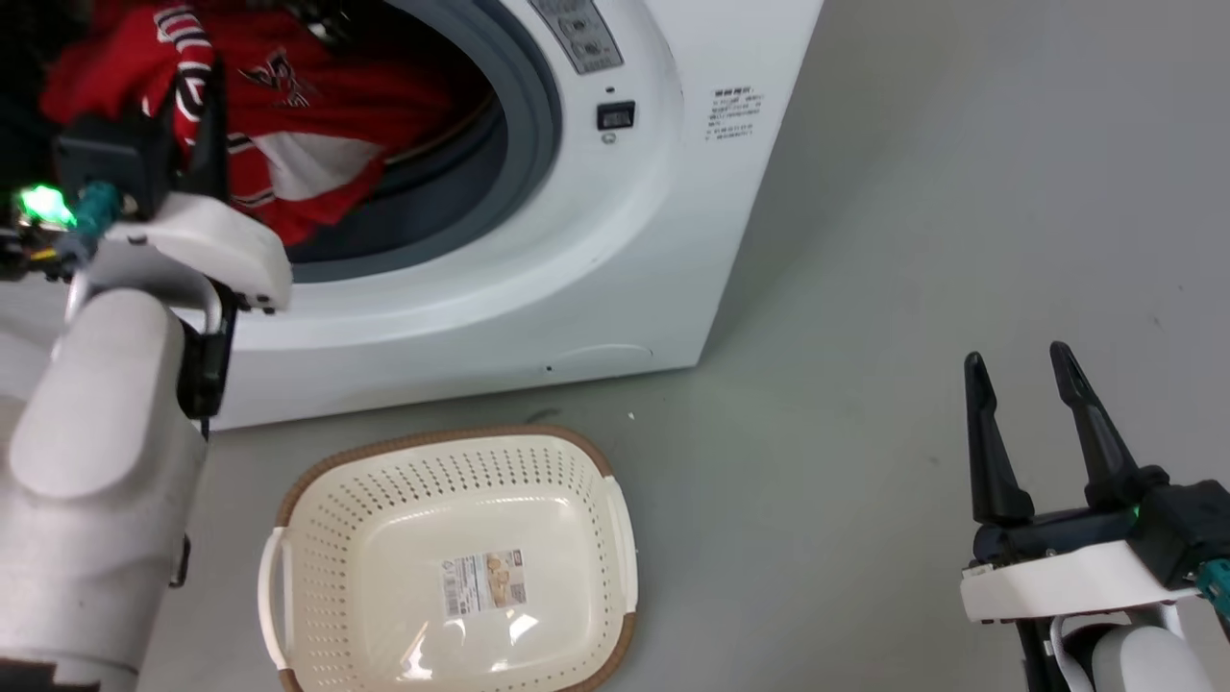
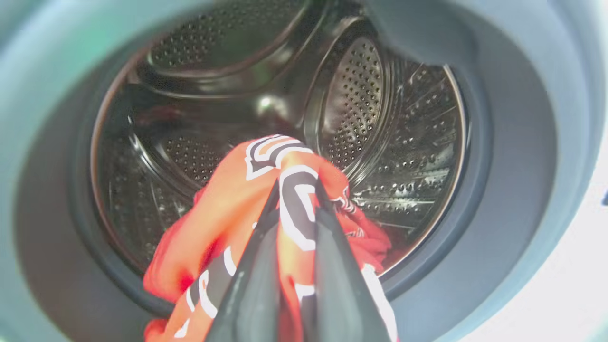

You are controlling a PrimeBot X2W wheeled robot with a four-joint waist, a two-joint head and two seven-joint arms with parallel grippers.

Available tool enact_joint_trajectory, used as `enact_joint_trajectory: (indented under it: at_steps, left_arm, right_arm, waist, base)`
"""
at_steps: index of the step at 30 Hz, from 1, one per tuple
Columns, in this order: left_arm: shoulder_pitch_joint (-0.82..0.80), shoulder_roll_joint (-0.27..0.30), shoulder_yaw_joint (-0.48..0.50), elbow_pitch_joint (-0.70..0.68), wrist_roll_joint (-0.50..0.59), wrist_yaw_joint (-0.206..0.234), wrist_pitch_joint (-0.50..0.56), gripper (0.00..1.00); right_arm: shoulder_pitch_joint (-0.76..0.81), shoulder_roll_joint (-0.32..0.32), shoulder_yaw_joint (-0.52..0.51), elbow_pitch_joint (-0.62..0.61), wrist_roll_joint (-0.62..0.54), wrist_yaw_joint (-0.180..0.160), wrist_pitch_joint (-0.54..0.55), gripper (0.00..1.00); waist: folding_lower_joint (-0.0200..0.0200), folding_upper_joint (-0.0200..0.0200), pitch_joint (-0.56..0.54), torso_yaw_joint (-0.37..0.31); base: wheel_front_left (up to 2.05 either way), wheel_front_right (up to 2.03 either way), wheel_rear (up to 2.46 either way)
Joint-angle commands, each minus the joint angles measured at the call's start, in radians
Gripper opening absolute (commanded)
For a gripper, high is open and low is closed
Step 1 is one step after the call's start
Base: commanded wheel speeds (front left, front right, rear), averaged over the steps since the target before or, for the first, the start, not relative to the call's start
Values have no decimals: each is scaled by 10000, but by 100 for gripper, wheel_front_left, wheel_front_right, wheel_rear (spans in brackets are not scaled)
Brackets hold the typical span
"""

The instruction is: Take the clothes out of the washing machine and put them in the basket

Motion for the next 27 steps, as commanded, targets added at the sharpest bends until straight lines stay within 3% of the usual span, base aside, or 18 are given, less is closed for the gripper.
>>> enact_joint_trajectory:
  at_steps: [1,7,18,27]
  left_arm:
    - [209,-35,53,-447,103,107,-74,0]
    - [1563,-133,252,-2628,306,493,-74,0]
    - [3532,-6,627,-5859,550,781,-76,0]
    - [5074,103,697,-7604,406,1112,53,0]
  right_arm:
    - [126,7,-82,24,-50,-10,-24,100]
    - [265,7,-323,80,-186,-10,-24,100]
    - [655,11,-537,156,-250,-10,-24,100]
    - [872,9,-486,140,-214,-10,-24,100]
  waist:
    - [3,-1,-459,304]
    - [3,-1,-997,575]
    - [3,-1,-1873,863]
    - [3,-1,-2117,1070]
  base:
    - [0,0,0]
    - [0,0,0]
    - [0,0,0]
    - [0,0,0]
